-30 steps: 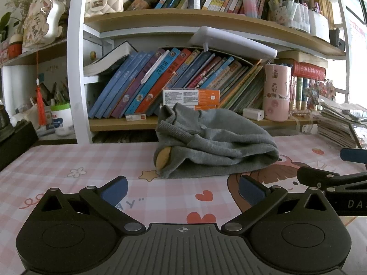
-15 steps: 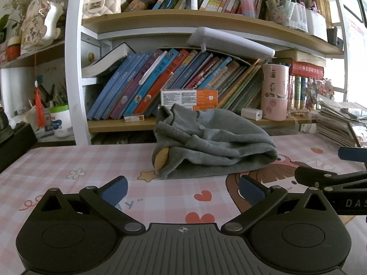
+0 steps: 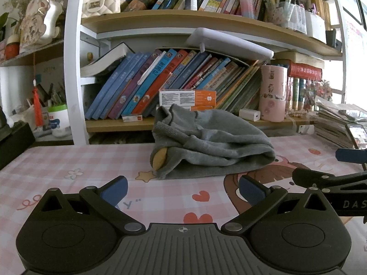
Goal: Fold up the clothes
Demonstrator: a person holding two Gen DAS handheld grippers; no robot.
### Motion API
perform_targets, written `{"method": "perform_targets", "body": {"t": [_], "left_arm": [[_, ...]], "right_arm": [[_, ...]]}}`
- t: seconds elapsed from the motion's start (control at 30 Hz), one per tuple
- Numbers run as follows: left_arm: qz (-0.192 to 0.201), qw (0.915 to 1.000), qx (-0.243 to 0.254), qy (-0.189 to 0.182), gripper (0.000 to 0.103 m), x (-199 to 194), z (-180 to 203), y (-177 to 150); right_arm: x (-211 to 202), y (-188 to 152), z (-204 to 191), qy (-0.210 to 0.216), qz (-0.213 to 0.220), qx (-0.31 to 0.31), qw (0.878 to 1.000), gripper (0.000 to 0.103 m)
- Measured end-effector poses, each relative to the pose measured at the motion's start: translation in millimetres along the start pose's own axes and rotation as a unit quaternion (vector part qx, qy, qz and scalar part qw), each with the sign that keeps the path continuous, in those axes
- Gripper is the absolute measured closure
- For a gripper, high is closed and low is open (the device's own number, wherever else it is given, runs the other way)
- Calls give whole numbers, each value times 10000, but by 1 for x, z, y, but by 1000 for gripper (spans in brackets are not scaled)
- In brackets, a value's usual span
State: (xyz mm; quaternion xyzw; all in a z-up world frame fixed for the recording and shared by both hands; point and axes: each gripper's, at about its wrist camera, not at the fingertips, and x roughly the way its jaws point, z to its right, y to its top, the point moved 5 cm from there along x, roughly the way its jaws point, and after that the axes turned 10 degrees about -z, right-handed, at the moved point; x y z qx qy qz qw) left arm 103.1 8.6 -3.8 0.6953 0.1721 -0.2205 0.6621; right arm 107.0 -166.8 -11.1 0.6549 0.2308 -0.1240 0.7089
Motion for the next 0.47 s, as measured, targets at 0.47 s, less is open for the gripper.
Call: {"method": "perform_targets", "body": {"t": [0.47], "left_arm": [[41,10000,58,9,0,-1,1,0]], "right_arm": [[0,0,-1,2,-9,-2,10000,0]]}}
